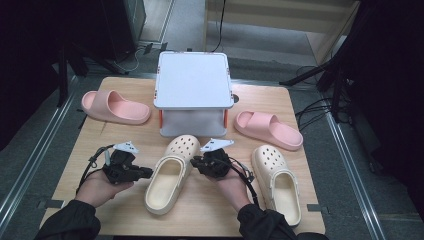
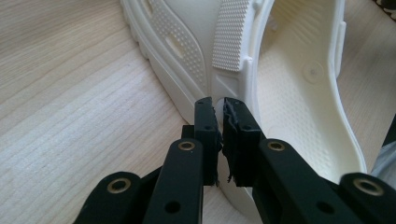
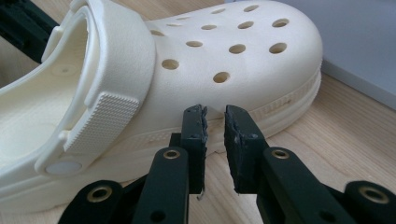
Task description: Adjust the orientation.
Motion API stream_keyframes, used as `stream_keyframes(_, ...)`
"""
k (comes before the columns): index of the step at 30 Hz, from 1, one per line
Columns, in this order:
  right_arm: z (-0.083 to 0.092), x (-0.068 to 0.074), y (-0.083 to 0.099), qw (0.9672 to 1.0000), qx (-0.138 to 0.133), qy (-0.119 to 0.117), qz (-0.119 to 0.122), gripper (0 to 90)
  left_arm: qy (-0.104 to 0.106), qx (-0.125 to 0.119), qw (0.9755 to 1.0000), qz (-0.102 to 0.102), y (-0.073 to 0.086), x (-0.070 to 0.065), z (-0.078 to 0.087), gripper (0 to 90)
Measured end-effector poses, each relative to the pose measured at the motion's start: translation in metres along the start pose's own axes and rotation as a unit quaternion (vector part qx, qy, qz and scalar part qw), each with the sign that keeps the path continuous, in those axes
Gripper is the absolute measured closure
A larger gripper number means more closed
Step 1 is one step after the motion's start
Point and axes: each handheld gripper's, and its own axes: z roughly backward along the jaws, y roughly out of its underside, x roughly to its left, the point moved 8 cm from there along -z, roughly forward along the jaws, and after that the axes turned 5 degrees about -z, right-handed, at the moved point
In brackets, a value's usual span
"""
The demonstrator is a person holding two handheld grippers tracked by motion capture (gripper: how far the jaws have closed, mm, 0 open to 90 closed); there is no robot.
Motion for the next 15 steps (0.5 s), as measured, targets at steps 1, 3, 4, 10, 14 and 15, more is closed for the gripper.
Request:
stream_keyframes(1, 0.0, -0.001, -0.001, 1.0, 0.002, 0.001, -0.001, 78.2, 0.001, 0.002, 1.0, -0.003, 0.0, -0.001, 0.0, 83.5)
stream_keyframes(3, -0.001, -0.002, -0.001, 1.0, 0.002, 0.0, 0.0, 78.1, 0.002, 0.002, 1.0, -0.006, 0.0, -0.004, -0.001, 83.5)
stream_keyframes(4, -0.001, -0.003, -0.002, 1.0, 0.002, 0.004, -0.001, 78.2, 0.006, 0.005, 0.9999, -0.015, 0.0, -0.008, -0.003, 83.3)
stream_keyframes(10, -0.003, -0.009, -0.006, 0.9999, 0.0, 0.01, -0.005, 78.2, 0.009, 0.009, 0.9994, -0.031, -0.002, -0.017, -0.007, 81.4)
stream_keyframes(14, -0.005, -0.011, -0.008, 0.9999, -0.001, 0.011, -0.008, 76.9, 0.012, 0.007, 0.9995, -0.027, -0.002, -0.017, -0.008, 80.5)
stream_keyframes(15, -0.005, -0.011, -0.008, 0.9999, -0.001, 0.011, -0.008, 76.9, 0.012, 0.007, 0.9995, -0.027, -0.002, -0.017, -0.008, 79.1)
